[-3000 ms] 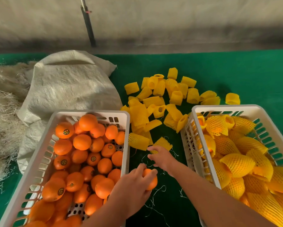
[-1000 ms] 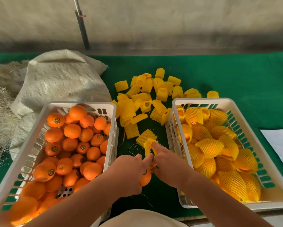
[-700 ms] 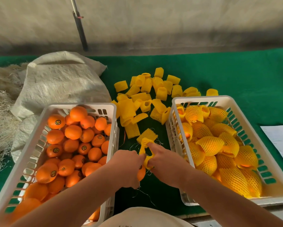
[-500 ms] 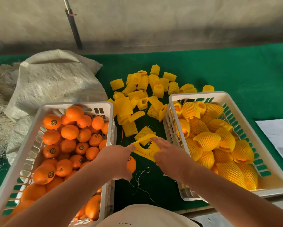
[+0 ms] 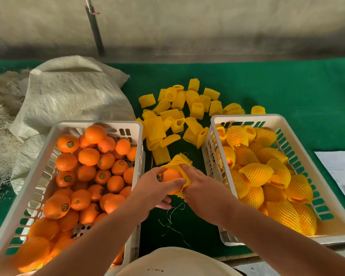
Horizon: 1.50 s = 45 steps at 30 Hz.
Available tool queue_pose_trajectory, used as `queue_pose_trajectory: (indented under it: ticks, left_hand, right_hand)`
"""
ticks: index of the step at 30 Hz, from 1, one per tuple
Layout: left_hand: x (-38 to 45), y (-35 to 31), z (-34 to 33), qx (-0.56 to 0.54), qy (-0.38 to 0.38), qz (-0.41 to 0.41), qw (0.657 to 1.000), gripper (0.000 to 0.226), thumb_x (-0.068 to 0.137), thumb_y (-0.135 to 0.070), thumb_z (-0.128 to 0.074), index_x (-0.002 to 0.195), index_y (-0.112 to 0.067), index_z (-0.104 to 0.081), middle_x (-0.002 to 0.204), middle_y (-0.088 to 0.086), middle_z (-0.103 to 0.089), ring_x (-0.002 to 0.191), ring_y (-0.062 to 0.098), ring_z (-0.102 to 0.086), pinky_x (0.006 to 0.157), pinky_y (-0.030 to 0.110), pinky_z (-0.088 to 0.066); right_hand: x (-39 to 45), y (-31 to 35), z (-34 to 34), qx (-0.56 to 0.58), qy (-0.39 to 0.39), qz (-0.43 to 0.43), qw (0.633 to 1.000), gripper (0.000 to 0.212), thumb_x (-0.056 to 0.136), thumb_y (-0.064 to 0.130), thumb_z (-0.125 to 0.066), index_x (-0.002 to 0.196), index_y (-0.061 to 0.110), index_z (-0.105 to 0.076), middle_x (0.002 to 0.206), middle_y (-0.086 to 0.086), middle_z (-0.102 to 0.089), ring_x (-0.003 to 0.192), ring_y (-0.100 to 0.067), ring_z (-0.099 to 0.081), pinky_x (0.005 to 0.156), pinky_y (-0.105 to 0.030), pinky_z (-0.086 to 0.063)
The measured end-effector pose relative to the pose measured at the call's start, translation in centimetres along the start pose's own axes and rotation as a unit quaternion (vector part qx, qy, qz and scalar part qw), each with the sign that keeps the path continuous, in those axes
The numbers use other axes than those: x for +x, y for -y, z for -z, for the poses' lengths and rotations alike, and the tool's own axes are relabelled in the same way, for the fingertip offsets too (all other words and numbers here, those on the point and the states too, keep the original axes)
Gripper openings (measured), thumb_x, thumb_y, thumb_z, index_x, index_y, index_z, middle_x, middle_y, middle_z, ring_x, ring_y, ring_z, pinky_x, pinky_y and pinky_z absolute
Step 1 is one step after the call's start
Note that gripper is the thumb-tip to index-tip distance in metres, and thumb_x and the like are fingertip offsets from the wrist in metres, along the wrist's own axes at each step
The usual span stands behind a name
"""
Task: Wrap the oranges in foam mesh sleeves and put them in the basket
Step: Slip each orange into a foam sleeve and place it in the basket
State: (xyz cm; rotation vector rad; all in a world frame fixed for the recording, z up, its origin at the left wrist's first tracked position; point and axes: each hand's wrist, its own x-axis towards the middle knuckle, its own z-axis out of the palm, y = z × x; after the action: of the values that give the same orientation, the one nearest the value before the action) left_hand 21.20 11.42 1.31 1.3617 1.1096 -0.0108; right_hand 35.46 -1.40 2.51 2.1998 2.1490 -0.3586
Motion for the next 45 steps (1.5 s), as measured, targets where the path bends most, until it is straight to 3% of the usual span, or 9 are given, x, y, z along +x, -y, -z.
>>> queue_pose_trajectory:
  ticks: [10, 13, 16, 21, 24, 28, 32, 37, 45]
  left_hand:
    - [0.5, 1.2, 0.1, -0.036, 0.068, 0.018, 0.997, 0.081, 0.076, -0.027, -0.090, 0.143, -0.040, -0.047, 0.119, 0.000, -0.055, 0.094, 0.025, -0.073, 0.062, 0.036, -0.064]
    - [0.1, 1.3, 0.2, 0.023, 0.012, -0.059, 0.998, 0.061, 0.078, -0.036, -0.089, 0.123, -0.048, -0.050, 0.111, -0.004, -0.062, 0.089, 0.022, -0.073, 0.060, 0.031, -0.063]
    - [-0.1, 1.9, 0.5, 0.111, -0.098, -0.231, 0.962, 0.028, 0.084, -0.052, -0.079, 0.102, -0.046, -0.058, 0.093, -0.014, -0.068, 0.084, 0.010, -0.070, 0.062, 0.033, -0.063]
    - [-0.4, 2.2, 0.7, 0.167, -0.189, -0.308, 0.917, 0.036, 0.083, -0.071, -0.069, 0.106, -0.045, -0.059, 0.096, -0.024, -0.067, 0.092, 0.000, -0.064, 0.073, 0.027, -0.057]
    - [-0.5, 2.7, 0.8, 0.166, -0.205, -0.309, 0.914, 0.040, 0.080, -0.073, -0.067, 0.109, -0.047, -0.057, 0.099, -0.025, -0.063, 0.092, -0.001, -0.061, 0.071, 0.025, -0.055]
    - [-0.7, 3.2, 1.0, 0.161, -0.211, -0.300, 0.916, 0.062, 0.075, -0.073, -0.070, 0.127, -0.048, -0.049, 0.109, -0.028, -0.054, 0.097, -0.004, -0.056, 0.071, 0.025, -0.057]
    - [-1.4, 3.1, 0.8, 0.178, -0.216, -0.332, 0.901, 0.071, 0.074, -0.077, -0.067, 0.134, -0.047, -0.045, 0.109, -0.027, -0.051, 0.094, 0.002, -0.059, 0.066, 0.023, -0.057]
    - [-1.8, 2.6, 0.3, 0.219, -0.218, -0.359, 0.881, 0.063, 0.076, -0.072, -0.067, 0.130, -0.045, -0.047, 0.106, -0.029, -0.046, 0.097, 0.000, -0.056, 0.062, 0.013, -0.047]
    - [-2.2, 2.3, 0.2, 0.228, -0.224, -0.354, 0.879, 0.063, 0.077, -0.071, -0.064, 0.131, -0.043, -0.048, 0.103, -0.025, -0.047, 0.098, 0.000, -0.055, 0.063, 0.014, -0.046]
  right_hand:
    - [-0.7, 0.9, 1.2, -0.011, 0.002, 0.005, 1.000, 0.023, 0.101, 0.032, -0.066, 0.122, 0.024, -0.073, 0.171, -0.018, -0.014, 0.156, -0.038, -0.022, 0.115, -0.044, -0.042]
    - [-1.2, 1.8, 1.4, -0.024, -0.016, 0.014, 0.999, 0.027, 0.097, 0.030, -0.071, 0.123, 0.023, -0.074, 0.166, -0.021, -0.028, 0.152, -0.038, -0.034, 0.112, -0.042, -0.044]
    - [-1.7, 3.8, 0.9, -0.020, -0.047, 0.024, 0.998, 0.013, 0.089, 0.030, -0.079, 0.099, 0.023, -0.078, 0.159, -0.025, -0.039, 0.148, -0.040, -0.040, 0.109, -0.046, -0.046]
    - [-2.0, 5.3, 0.0, -0.011, -0.042, 0.033, 0.999, 0.023, 0.100, 0.038, -0.065, 0.105, 0.017, -0.074, 0.160, -0.030, -0.033, 0.149, -0.047, -0.033, 0.113, -0.049, -0.041]
    - [-2.3, 5.4, 0.7, -0.010, -0.134, 0.068, 0.989, 0.021, 0.098, 0.046, -0.064, 0.105, 0.030, -0.075, 0.151, -0.014, -0.054, 0.141, -0.034, -0.052, 0.114, -0.038, -0.035]
    - [-2.6, 4.5, 2.3, 0.227, -0.252, 0.008, 0.941, 0.021, 0.103, 0.045, -0.056, 0.115, 0.033, -0.068, 0.125, 0.020, -0.062, 0.113, 0.000, -0.060, 0.096, -0.021, -0.052]
    - [-1.4, 2.1, 2.7, 0.364, -0.309, -0.154, 0.865, 0.060, 0.087, 0.066, -0.065, 0.138, 0.041, -0.048, 0.135, 0.025, -0.048, 0.126, 0.001, -0.050, 0.094, -0.030, -0.057]
    - [0.4, 0.1, 2.9, 0.435, -0.228, -0.194, 0.849, 0.109, 0.067, 0.091, -0.064, 0.156, 0.047, -0.021, 0.151, 0.020, -0.042, 0.138, -0.005, -0.044, 0.107, -0.046, -0.052]
    - [1.3, -0.3, 2.3, 0.466, -0.163, -0.189, 0.849, 0.113, 0.058, 0.091, -0.071, 0.152, 0.050, -0.024, 0.138, 0.025, -0.043, 0.130, -0.002, -0.046, 0.096, -0.023, -0.051]
